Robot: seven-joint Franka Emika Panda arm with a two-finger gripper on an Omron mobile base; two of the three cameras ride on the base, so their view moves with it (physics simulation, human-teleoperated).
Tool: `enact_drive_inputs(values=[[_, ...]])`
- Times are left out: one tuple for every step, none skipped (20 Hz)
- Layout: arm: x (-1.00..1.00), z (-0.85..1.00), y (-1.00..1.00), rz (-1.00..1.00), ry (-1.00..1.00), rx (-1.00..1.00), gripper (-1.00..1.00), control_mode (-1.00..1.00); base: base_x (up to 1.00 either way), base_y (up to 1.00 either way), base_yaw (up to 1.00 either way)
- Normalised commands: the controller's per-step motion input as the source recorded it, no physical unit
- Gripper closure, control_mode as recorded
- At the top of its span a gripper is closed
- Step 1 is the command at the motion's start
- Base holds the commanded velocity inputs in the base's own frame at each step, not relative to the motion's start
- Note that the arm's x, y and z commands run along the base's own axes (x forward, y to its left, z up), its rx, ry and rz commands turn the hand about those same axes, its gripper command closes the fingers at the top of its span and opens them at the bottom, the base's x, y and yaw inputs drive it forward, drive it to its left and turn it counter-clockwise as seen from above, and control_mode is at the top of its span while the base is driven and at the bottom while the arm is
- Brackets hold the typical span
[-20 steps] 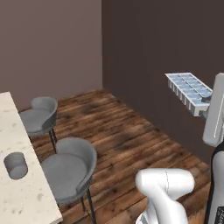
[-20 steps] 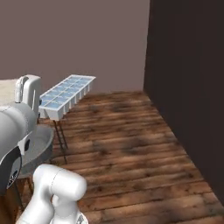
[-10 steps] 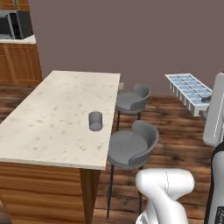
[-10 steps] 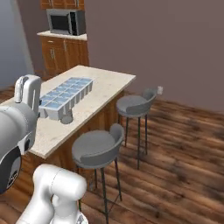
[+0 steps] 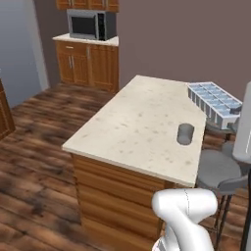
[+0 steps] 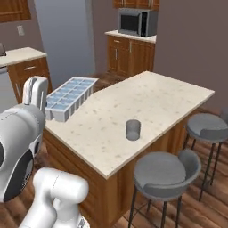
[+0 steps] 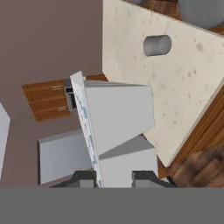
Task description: Open the freezer door, pick up the ice cube tray from the freezer, and place it on the dining counter.
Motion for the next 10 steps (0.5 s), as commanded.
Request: enact_drive_inputs(values=[[0.00,0.00,0.00,0.00,0.00,0.00,1.00,1.00,0.71,1.00,-0.09],[0.00,0.00,0.00,0.00,0.00,0.00,1.00,1.00,0.74,1.00,-0.20],[0.00,0.00,0.00,0.00,0.00,0.00,1.00,1.00,0.75,1.00,-0.28],[0.00,0.00,0.00,0.00,0.00,0.00,1.00,1.00,0.68,1.00,-0.32],[0.00,0.00,0.00,0.00,0.00,0.00,1.00,1.00,0.54,1.00,-0.35],[0.00,0.00,0.00,0.00,0.00,0.00,1.00,1.00,0.29,1.00,-0.42],[0.00,0.00,0.00,0.00,0.00,0.00,1.00,1.00,0.06,1.00,-0.47],[0.00,0.00,0.00,0.00,0.00,0.00,1.00,1.00,0.00,1.00,-0.51],[0.00,0.00,0.00,0.00,0.00,0.00,1.00,1.00,0.00,1.00,-0.53],[0.00,0.00,0.00,0.00,0.00,0.00,1.00,1.00,0.00,1.00,-0.55]])
